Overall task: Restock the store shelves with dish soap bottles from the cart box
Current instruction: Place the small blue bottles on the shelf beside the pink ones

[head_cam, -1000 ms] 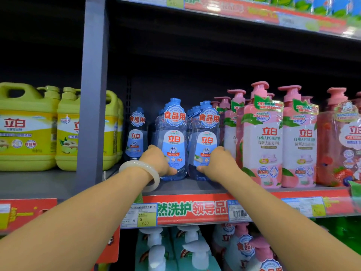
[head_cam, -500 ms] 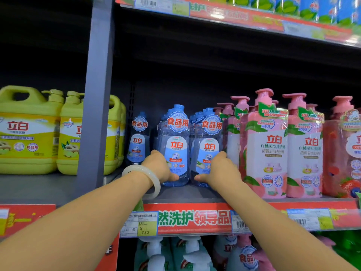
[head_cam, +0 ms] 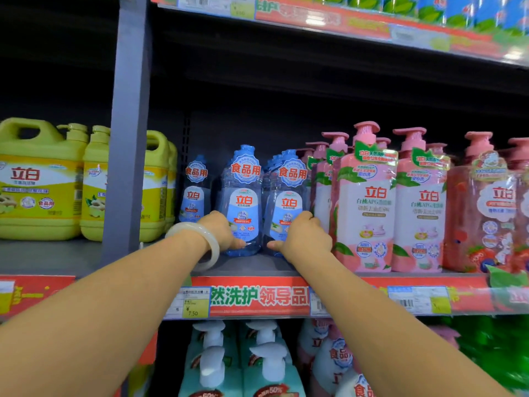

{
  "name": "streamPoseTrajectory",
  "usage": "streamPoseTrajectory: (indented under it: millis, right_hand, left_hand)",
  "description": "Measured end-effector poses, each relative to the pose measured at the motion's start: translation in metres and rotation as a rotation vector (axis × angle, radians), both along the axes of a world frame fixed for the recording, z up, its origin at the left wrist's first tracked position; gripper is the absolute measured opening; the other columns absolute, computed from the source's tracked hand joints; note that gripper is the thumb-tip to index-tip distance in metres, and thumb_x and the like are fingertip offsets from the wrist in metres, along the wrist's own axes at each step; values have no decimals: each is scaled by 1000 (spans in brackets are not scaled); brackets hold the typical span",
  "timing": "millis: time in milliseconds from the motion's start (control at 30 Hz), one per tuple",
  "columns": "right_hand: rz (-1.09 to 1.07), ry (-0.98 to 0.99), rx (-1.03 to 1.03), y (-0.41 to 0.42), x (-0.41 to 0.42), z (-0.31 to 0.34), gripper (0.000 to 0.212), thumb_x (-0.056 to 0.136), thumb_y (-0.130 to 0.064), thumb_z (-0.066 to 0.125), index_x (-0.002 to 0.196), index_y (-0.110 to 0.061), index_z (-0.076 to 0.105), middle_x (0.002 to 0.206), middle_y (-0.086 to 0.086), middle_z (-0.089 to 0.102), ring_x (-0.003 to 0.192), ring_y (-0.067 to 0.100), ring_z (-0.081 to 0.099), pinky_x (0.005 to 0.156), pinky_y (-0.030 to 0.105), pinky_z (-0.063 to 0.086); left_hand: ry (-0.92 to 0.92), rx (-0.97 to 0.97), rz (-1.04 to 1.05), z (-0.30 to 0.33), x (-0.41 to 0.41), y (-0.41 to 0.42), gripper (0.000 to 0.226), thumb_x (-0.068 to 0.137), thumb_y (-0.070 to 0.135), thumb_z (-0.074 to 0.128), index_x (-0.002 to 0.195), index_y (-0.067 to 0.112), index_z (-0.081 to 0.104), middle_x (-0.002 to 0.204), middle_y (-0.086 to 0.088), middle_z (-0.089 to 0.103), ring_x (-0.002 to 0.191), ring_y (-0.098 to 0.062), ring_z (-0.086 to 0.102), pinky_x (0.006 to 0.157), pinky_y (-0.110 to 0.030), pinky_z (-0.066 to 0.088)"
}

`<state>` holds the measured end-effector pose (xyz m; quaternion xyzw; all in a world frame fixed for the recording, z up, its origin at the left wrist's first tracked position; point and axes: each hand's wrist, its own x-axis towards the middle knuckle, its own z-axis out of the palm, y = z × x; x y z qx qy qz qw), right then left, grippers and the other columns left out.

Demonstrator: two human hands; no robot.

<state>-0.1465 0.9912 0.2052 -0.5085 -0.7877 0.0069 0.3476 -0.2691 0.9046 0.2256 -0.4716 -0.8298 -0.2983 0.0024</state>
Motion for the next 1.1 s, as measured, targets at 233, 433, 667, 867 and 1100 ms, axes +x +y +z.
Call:
streamPoseTrajectory:
  millis: [233, 433, 667, 867, 1100]
  right_hand:
    - [198, 179, 154, -12, 8, 3, 69, 82, -38, 69, 130, -3, 34, 131, 14, 40, 122, 32, 45, 90, 39, 43]
    - [435, 16, 350, -67, 3, 25, 44, 88, -29, 62, 124, -7, 51, 128, 15, 47, 120, 33, 45, 97, 37, 36]
    - [666, -383, 360, -195, -45, -3, 45, 85, -36, 63, 120, -9, 54, 120, 17, 55, 112, 35, 53, 88, 40, 46]
    - [914, -536, 321, -345, -127, -72, 44, 84, -36, 63, 117, -9, 53, 121, 18, 55, 114, 36, 54, 87, 37, 46]
    - [1296, -668, 192, -545, -220, -179, 38, 88, -32, 59, 118, -9, 55, 123, 17, 57, 114, 33, 56, 87, 37, 48]
  left_hand:
    - [261, 143, 77, 10, 8, -37, 51, 82, 35, 70, 114, 0, 50, 105, -13, 60, 92, -26, 54, 82, -37, 49]
    - [646, 138, 95, 6, 12, -96, 32, 92, 24, 56, 118, 6, 52, 120, -13, 56, 110, -32, 54, 83, -39, 44]
    - [768, -94, 177, -28, -12, -222, 36, 89, 31, 55, 117, 9, 53, 119, -16, 57, 113, -34, 53, 90, -43, 47]
    - [622, -378, 391, -95, -75, -392, 43, 85, 28, 61, 123, 9, 50, 124, -16, 56, 115, -36, 53, 91, -43, 45]
    - [307, -644, 578, -187, -125, -595, 45, 87, 33, 60, 123, 7, 51, 124, -15, 58, 116, -32, 55, 90, -38, 44]
